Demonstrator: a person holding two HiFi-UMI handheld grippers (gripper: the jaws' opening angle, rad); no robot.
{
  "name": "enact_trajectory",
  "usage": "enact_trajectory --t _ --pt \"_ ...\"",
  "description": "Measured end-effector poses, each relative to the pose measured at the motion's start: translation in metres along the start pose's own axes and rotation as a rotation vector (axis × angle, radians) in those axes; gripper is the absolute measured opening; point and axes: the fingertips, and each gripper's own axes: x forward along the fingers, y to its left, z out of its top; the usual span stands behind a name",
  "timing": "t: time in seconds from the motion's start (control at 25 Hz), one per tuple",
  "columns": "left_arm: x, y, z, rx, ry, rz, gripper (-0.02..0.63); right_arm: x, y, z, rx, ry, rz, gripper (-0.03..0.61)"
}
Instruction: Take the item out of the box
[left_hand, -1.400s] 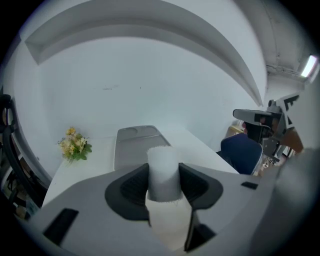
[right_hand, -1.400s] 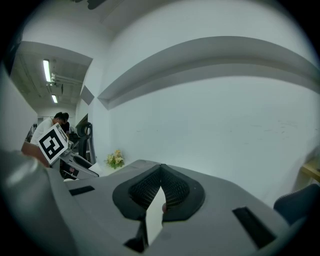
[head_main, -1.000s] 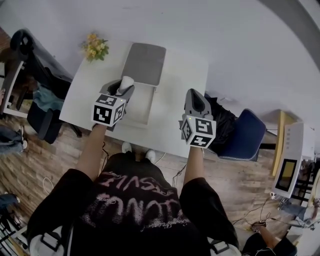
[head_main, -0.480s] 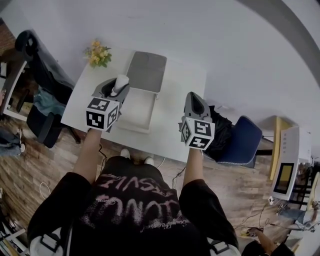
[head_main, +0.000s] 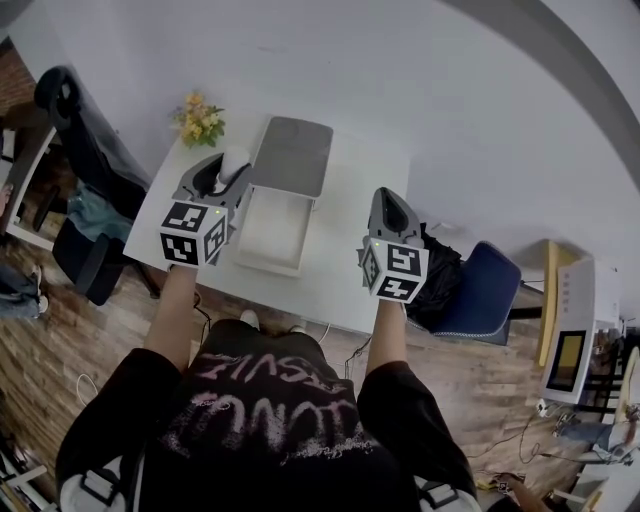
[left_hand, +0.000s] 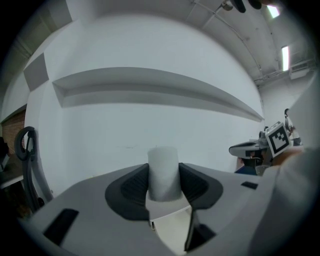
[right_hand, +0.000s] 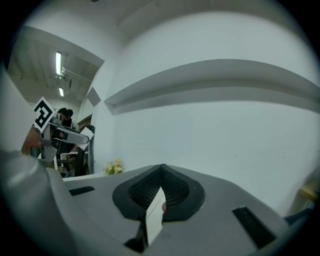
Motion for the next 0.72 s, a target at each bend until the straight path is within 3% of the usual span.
enact_trajectory --t 0.72 --pt "-0.005 0.012 0.014 0.009 -0.061 0.013 0.181 0.008 0.007 0.017 0.026 -0.043 0.006 0.008"
